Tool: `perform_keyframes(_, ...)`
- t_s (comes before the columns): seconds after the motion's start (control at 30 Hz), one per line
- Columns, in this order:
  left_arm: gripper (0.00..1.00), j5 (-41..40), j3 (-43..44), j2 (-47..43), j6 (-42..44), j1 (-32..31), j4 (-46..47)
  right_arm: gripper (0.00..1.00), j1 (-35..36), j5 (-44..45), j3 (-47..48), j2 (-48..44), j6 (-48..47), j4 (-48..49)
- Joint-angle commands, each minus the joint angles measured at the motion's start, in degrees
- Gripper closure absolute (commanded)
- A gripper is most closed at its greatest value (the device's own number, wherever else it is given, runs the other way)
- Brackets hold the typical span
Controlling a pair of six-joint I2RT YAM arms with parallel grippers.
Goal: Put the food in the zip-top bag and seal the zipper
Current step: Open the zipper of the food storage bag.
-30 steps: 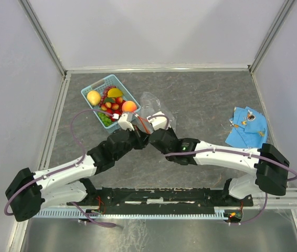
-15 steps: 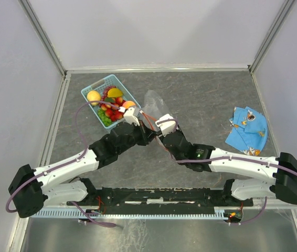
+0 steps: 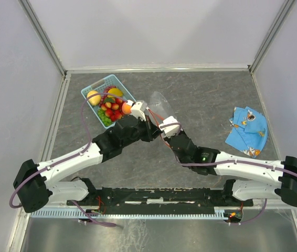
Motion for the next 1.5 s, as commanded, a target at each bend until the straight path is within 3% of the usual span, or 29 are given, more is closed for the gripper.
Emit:
perform_keyframes(0.0, 0.97, 1.2, 5.1, 1.2, 4.4, 0.5, -2.4, 0.86, -0.1, 6.6, 0.2, -3.7, -3.8, 0.8)
perform_keyframes(0.07, 0.97, 1.4, 6.2, 2.0, 5.1, 0.9, -3.6, 0.98, -1.2, 9.3, 0.6, -4.9, -3.9, -1.5)
perform_keyframes(0.47, 0.97, 6.1, 8.8, 7.9, 6.5, 4.2, -3.2, 0.99, -10.5, 10.2, 4.5, -5.9, 1.8, -14.5)
perform_keyframes(0.87, 0.97, 9.9, 13.8, 18.2, 9.5, 5.7, -0.9, 0.98, -14.3, 4.7, 4.7, -2.1, 1.6, -10.7)
perform_keyframes(1.1, 0.97, 9.6, 14.7, 19.8, 10.1, 6.9, -1.4, 0.98, -15.2, 3.4, 4.2, -0.8, 0.8, -8.1)
perform_keyframes(1.47, 0.65, 6.7, 12.9, 16.9, 8.8, 7.5, 0.2, 0.98, -15.8, 4.5, 5.4, 2.4, 0.0, -7.8)
